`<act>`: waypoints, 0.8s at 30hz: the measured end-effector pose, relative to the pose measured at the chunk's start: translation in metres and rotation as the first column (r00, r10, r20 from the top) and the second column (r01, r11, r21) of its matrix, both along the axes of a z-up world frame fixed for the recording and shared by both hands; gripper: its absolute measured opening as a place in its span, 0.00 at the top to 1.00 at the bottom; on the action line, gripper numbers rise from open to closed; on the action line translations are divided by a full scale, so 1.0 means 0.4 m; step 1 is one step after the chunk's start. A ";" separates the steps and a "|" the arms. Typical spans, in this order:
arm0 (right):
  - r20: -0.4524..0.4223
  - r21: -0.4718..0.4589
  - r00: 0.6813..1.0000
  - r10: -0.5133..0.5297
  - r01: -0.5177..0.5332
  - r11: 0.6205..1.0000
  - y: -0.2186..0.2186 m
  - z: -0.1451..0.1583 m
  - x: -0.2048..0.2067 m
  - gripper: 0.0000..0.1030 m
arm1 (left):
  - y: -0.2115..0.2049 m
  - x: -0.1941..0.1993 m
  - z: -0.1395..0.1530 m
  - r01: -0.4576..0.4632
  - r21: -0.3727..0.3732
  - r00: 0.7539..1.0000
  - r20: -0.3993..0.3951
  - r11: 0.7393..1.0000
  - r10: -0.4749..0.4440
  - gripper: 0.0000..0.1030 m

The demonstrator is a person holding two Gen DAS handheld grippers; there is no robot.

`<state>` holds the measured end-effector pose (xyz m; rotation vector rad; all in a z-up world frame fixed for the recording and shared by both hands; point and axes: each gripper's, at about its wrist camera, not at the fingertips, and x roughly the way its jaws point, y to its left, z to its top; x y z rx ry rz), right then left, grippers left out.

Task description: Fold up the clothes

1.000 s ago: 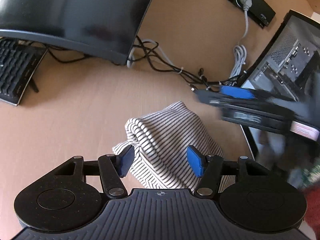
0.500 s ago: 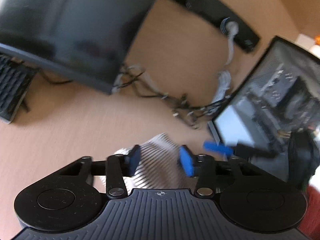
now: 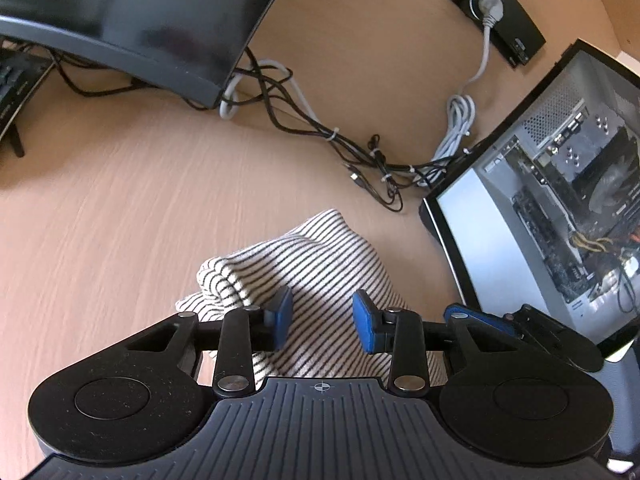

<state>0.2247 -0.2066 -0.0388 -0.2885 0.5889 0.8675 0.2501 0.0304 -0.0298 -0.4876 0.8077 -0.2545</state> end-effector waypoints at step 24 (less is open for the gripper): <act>-0.103 0.072 0.994 -0.046 0.054 0.996 -0.049 0.034 0.087 0.03 | 0.044 -0.083 0.069 -0.151 -0.032 0.987 -0.068 0.988 0.149 0.18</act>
